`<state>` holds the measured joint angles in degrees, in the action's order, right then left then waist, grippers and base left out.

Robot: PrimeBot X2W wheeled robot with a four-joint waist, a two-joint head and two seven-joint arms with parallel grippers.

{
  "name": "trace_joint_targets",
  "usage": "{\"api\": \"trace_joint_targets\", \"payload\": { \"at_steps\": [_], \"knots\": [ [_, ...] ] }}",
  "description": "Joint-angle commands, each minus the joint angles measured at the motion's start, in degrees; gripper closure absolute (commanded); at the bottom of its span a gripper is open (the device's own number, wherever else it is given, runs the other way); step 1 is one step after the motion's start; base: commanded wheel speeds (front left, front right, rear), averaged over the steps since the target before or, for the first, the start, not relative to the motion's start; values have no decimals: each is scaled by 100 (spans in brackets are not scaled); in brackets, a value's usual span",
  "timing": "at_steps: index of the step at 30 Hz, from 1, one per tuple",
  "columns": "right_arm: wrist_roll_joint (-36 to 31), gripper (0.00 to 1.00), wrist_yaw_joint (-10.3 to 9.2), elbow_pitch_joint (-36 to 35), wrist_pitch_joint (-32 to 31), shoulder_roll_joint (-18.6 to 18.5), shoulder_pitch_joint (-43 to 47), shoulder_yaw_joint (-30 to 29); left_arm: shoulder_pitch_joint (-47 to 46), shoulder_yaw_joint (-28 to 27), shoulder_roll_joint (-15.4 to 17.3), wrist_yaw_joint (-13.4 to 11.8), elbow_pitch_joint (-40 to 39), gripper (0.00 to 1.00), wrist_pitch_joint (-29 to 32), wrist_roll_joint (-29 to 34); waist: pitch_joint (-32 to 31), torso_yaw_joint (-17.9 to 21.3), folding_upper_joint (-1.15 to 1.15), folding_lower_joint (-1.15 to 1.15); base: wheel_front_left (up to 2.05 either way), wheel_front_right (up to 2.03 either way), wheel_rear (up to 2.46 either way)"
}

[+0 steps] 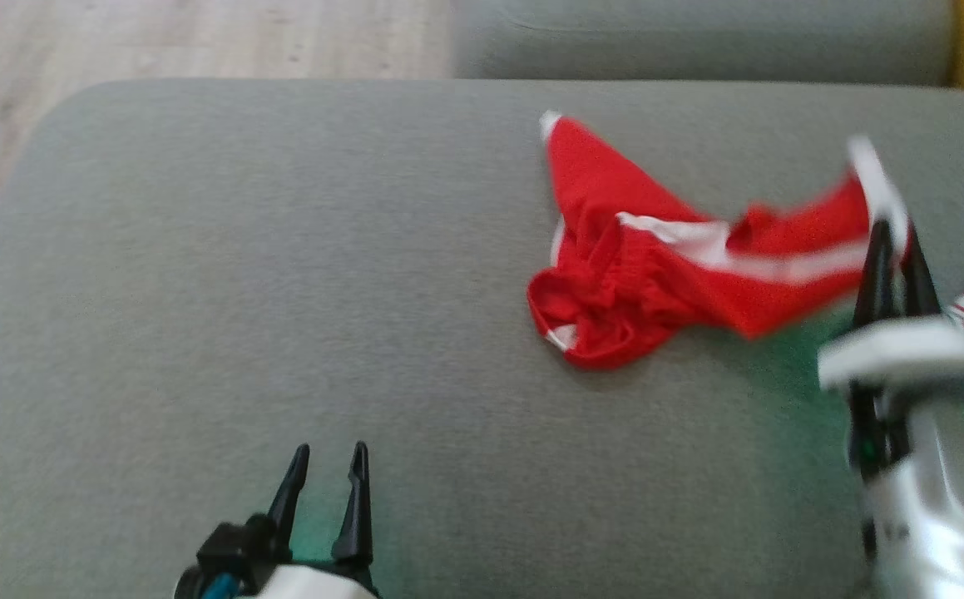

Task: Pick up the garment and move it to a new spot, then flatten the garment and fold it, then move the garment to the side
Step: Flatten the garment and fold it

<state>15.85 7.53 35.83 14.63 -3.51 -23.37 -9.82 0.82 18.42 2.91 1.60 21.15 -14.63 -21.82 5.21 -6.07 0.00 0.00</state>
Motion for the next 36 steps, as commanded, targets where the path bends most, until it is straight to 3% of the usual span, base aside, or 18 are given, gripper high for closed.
{"api": "trace_joint_targets", "payload": {
  "at_steps": [1,4,8,17,24,30,36],
  "knots": [
    [-109,0,-4,-205,36,58,-221,114,-310,-177,-3,9,-192,0,-37,44,126,180,0,0,0,0,0],
    [-581,0,-4,-78,36,60,6,-358,-468,-108,-3,24,-203,0,-37,41,242,395,0,0,0,0,0],
    [-757,0,-4,-200,37,62,159,-341,-686,-30,-3,37,-196,0,-37,24,352,672,0,0,0,0,0],
    [-861,0,-4,-964,37,62,328,700,-1677,607,-3,219,-42,0,-37,-129,633,1204,0,0,0,0,0],
    [-664,0,-4,-1076,37,63,462,1369,-3066,1452,-3,101,672,0,-37,-409,855,1639,0,0,0,0,0],
    [-512,0,-4,-1030,37,63,515,1740,-4106,2301,-3,-105,1777,0,102,-1419,962,2010,0,0,0,0,0],
    [-410,0,-4,-992,37,63,550,1859,-4679,3008,-3,-446,2334,0,342,-2309,1013,2195,0,0,0,0,0]
  ]
}}
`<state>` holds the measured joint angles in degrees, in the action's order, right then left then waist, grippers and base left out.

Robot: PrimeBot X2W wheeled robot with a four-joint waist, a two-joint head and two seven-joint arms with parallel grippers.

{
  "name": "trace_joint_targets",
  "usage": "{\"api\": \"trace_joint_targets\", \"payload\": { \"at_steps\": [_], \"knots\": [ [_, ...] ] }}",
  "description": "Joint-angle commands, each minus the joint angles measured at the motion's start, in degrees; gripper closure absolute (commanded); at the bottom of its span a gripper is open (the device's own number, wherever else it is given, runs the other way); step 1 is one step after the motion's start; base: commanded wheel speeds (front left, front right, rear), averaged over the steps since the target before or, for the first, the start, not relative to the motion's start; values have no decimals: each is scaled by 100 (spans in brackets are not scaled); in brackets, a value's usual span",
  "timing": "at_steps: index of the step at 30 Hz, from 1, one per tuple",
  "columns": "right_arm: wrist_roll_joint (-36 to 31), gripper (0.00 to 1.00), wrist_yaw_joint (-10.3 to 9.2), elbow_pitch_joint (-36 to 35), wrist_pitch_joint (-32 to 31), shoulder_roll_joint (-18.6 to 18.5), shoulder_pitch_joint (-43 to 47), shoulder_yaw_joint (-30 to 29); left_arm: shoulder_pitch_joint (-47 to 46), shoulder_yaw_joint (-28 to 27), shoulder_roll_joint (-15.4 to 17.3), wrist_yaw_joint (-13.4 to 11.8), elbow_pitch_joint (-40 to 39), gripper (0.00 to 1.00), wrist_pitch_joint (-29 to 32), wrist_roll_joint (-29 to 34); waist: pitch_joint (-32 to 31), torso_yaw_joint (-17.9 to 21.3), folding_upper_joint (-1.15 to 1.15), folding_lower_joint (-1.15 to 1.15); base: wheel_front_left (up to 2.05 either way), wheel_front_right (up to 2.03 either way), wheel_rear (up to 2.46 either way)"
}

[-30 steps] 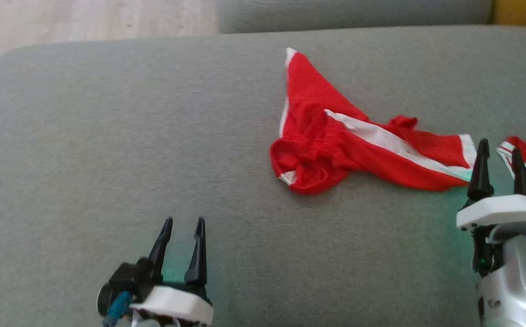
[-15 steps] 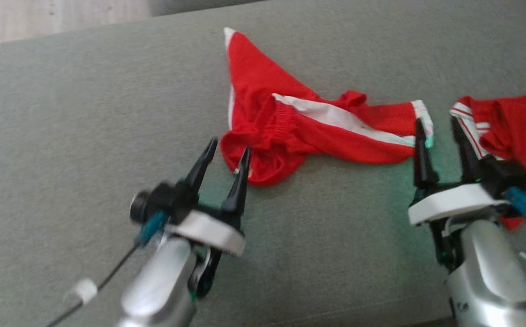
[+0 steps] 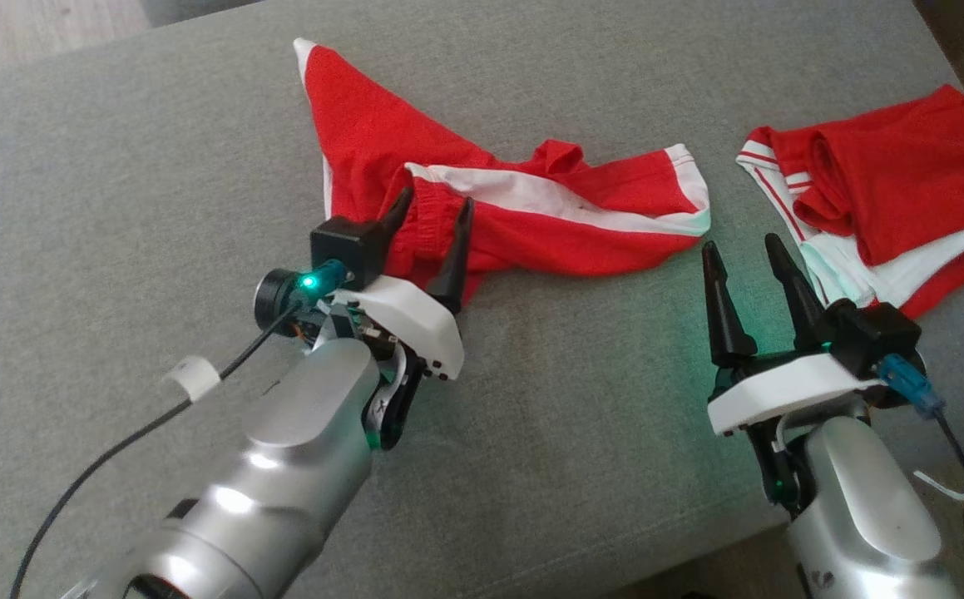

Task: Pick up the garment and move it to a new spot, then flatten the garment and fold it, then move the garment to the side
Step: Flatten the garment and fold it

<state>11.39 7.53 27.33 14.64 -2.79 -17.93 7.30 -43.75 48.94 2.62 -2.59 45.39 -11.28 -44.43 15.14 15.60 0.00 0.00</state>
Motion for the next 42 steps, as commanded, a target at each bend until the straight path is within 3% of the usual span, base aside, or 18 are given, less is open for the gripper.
{"api": "trace_joint_targets", "payload": {
  "at_steps": [1,5,6,7,8,9,15,23,28,34,35,37,38,39,40,42],
  "knots": [
    [49,0,-4,-136,36,-10,8,156,-277,68,26,-38,-40,0,15,-165,24,39,0,0,0,0,0],
    [149,0,-4,-41,36,-10,0,238,-427,410,26,-114,120,0,-41,-627,23,58,0,0,0,0,0],
    [168,0,-4,-32,36,-10,-10,260,-453,482,26,-121,150,19,-70,-728,21,57,0,0,0,0,0],
    [179,0,-4,-27,36,-10,-19,270,-488,567,26,-126,183,62,-124,-774,16,48,0,0,0,0,0],
    [179,0,-4,-27,36,-10,-19,270,-488,567,26,-126,183,62,-124,-774,16,48,0,0,0,0,0],
    [186,0,-4,-28,36,-10,-24,266,-526,648,26,-131,208,100,-187,-791,10,20,0,0,0,0,0],
    [114,0,-4,30,36,-9,108,77,-507,793,26,-131,-70,100,-366,-652,-244,-400,0,0,0,0,0],
    [55,0,-4,123,36,-9,576,-313,574,207,45,18,-911,100,-371,609,-896,-1371,0,0,0,0,0],
    [122,0,-4,171,36,-9,806,-351,1476,-190,299,210,-1064,100,-371,1122,-1227,-1756,0,0,0,0,0],
    [183,0,-4,222,36,-9,923,-292,2392,-866,649,227,-1062,100,-371,1514,-1444,-1879,0,0,0,0,0],
    [185,0,-4,225,36,-9,921,-276,2492,-1013,694,201,-1070,96,-371,1556,-1453,-1867,0,0,0,0,0],
    [191,0,-4,223,36,-9,912,-246,2695,-1320,763,138,-1085,78,-372,1643,-1464,-1837,0,0,0,0,0],
    [194,0,-4,220,36,-9,908,-231,2790,-1489,788,93,-1111,59,-372,1699,-1469,-1816,0,0,0,0,0],
    [201,0,-4,215,36,-9,902,-208,2889,-1668,815,35,-1152,15,-372,1770,-1472,-1786,0,0,0,0,0],
    [208,0,-4,207,36,-9,896,-186,2989,-1842,831,-26,-1193,0,-372,1847,-1472,-1755,0,0,0,0,0],
    [215,0,-4,173,36,-9,885,-162,3184,-2216,836,-188,-1306,0,-372,2019,-1466,-1698,0,0,0,0,0]
  ]
}}
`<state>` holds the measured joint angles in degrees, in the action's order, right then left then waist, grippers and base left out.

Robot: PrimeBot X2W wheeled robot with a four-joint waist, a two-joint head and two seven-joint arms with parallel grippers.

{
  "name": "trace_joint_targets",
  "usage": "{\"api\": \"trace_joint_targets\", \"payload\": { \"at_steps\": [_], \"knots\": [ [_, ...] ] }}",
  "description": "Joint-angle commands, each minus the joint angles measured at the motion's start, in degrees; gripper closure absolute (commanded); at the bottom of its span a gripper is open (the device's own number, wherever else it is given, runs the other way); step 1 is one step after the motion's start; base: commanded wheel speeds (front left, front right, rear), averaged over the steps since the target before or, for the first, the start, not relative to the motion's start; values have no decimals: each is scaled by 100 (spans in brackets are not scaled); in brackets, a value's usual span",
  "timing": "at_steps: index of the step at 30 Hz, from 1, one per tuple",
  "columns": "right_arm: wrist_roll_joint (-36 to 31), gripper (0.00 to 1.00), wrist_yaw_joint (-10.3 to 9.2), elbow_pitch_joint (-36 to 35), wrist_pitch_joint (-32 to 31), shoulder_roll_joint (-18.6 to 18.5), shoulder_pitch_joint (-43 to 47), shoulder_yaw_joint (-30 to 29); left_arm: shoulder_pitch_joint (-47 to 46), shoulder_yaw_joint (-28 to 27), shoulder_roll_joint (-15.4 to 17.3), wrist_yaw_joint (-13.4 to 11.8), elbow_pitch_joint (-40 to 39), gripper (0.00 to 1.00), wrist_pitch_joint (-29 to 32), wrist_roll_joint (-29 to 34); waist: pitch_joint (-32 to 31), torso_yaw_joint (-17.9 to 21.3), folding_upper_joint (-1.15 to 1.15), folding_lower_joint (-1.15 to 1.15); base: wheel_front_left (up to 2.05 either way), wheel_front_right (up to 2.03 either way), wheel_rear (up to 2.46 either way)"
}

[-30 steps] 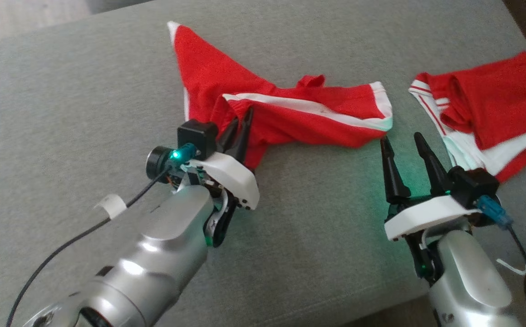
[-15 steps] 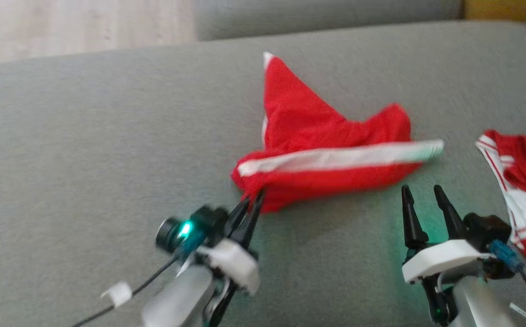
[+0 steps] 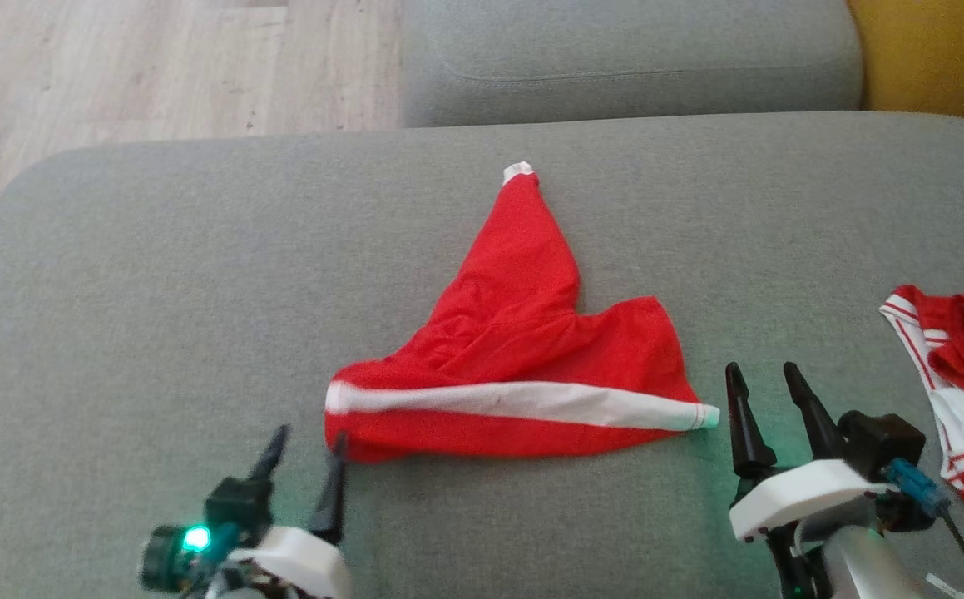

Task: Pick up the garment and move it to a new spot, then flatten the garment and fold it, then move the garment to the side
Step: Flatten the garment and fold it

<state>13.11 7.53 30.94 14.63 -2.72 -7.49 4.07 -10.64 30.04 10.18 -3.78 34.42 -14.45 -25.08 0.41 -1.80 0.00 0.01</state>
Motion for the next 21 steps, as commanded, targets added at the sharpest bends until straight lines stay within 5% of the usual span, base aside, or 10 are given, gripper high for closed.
{"api": "trace_joint_targets", "payload": {
  "at_steps": [1,5,21],
  "knots": [
    [39,0,-4,-208,37,-16,-164,168,-34,-537,71,-157,-294,0,-54,168,11,71,0,-1,0,0,0],
    [-7,0,-4,-287,37,-16,-174,230,320,-1350,-57,-434,-774,0,-54,584,34,183,0,-1,0,0,0],
    [-24,0,-4,-297,37,-16,-114,499,805,-2399,-667,-45,-1258,0,-54,1577,44,313,0,-1,0,0,0]
  ]
}}
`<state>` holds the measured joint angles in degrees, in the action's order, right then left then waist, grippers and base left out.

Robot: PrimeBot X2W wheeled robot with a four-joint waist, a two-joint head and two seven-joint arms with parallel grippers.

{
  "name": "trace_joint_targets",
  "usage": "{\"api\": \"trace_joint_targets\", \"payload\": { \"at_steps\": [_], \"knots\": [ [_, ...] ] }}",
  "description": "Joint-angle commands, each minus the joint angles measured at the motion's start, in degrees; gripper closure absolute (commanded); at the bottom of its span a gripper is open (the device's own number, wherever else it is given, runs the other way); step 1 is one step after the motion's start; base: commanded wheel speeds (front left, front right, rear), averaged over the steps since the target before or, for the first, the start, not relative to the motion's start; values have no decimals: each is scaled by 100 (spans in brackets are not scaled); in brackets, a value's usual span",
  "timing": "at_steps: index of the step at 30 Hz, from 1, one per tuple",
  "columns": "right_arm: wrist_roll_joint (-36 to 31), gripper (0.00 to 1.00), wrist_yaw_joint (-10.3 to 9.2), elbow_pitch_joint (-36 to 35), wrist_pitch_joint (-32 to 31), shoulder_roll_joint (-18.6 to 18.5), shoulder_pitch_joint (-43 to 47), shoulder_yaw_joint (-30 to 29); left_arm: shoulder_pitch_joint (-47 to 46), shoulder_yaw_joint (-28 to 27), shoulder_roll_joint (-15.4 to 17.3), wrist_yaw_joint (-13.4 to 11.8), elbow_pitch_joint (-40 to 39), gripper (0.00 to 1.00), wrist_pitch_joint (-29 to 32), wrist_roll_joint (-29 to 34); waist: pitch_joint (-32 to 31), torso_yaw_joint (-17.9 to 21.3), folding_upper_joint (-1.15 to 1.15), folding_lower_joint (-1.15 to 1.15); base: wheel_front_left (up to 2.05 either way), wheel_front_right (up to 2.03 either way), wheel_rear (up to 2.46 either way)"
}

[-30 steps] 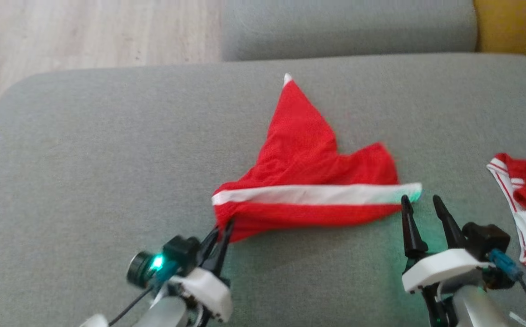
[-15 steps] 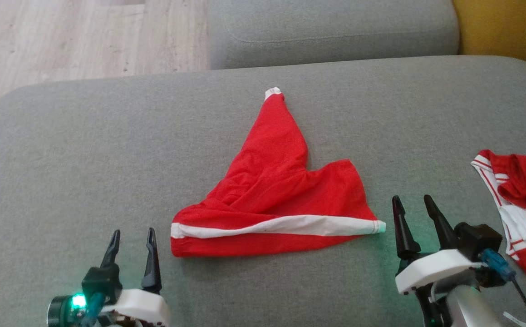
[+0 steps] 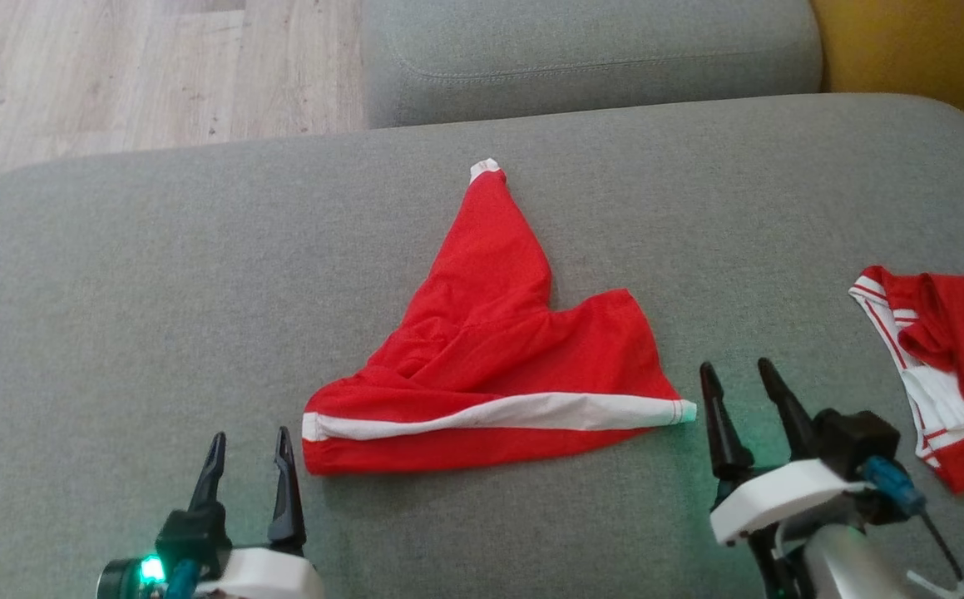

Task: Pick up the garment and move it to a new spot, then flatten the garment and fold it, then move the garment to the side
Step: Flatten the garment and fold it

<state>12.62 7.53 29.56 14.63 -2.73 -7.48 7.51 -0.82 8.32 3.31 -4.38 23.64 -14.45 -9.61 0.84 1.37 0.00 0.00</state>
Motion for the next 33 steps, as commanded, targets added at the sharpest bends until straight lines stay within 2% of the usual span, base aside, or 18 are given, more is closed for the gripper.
{"api": "trace_joint_targets", "payload": {
  "at_steps": [1,11,22,33],
  "knots": [
    [29,0,-4,-100,37,-15,-115,202,-182,-248,8,33,-175,0,-54,57,5,-14,0,0,0,0,0],
    [421,0,-4,1004,37,-15,-417,638,-178,-205,-40,189,-100,0,-54,51,127,-255,0,0,0,0,0],
    [655,0,-4,1031,37,-15,-539,819,-234,-62,-43,131,-108,0,-54,-101,260,-323,0,0,0,0,0],
    [764,0,-4,915,37,-15,-461,761,-269,33,-43,109,-114,0,-55,-172,271,-263,0,0,0,0,0]
  ]
}}
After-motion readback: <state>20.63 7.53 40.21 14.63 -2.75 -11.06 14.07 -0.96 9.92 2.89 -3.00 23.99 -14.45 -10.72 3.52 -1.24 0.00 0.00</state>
